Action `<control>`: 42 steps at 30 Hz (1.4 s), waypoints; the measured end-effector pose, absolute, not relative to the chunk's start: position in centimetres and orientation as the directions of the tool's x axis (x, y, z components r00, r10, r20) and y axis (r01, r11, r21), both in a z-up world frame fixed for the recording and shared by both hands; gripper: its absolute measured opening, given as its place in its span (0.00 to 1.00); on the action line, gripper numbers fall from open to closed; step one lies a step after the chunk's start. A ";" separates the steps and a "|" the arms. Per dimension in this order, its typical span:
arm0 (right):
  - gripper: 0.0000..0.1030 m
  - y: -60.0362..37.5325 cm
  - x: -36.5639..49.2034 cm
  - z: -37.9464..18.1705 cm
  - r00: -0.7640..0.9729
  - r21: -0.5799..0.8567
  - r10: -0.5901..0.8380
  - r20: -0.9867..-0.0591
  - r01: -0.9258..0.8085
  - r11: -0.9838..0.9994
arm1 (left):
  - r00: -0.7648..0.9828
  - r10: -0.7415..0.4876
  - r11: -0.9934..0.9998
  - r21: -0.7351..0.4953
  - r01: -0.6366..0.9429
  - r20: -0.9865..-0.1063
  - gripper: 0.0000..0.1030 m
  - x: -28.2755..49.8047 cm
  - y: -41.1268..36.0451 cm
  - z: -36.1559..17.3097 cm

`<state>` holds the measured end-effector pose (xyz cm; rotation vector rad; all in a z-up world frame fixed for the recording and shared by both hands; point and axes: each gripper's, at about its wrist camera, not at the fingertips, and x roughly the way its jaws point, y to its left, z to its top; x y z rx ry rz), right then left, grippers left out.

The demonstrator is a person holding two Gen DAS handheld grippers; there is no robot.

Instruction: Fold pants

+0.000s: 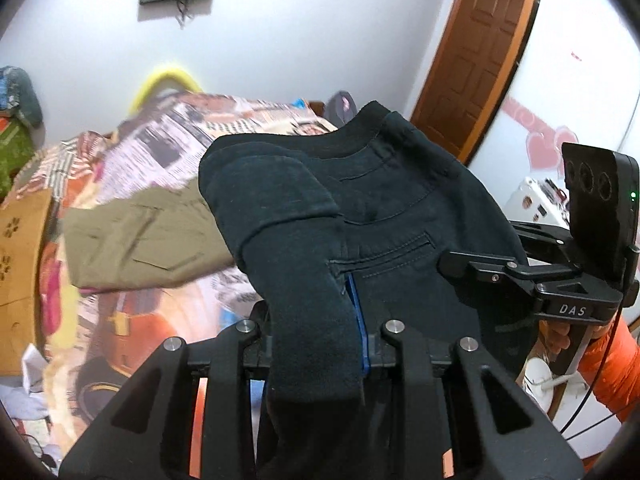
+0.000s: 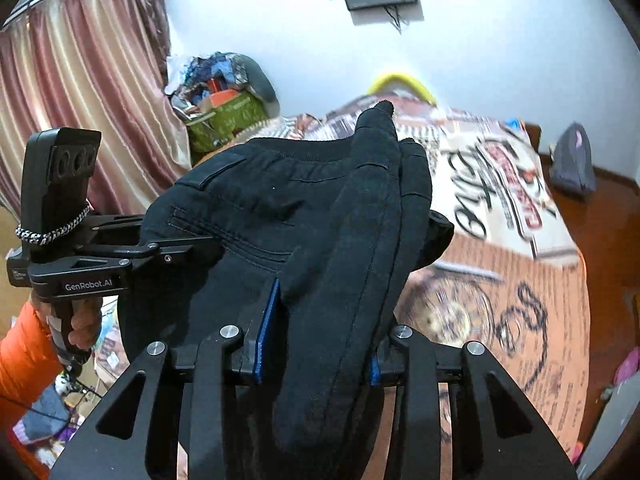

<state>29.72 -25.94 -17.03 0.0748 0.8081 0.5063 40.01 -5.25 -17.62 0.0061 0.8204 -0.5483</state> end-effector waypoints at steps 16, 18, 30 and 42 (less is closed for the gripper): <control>0.31 -17.9 39.2 -13.9 0.610 0.198 0.500 -0.615 -0.494 0.847 | 0.648 -0.433 0.898 -0.239 0.369 -0.626 0.26 48.0 5.3 -13.1; 0.31 -17.0 40.6 -13.9 0.616 0.186 0.498 -0.610 -0.500 0.846 | 0.652 -0.431 0.900 -0.241 0.364 -0.624 0.26 49.6 6.1 -13.2; 0.31 -12.6 50.1 -18.7 0.590 0.172 0.473 -0.654 -0.493 0.853 | 0.628 -0.394 0.917 -0.244 0.314 -0.671 0.26 61.3 11.1 -19.5; 0.31 -11.1 56.4 -29.8 0.510 0.160 0.392 -0.766 -0.440 0.884 | 0.463 -0.375 0.927 -0.317 0.202 -0.803 0.34 70.6 12.9 -33.5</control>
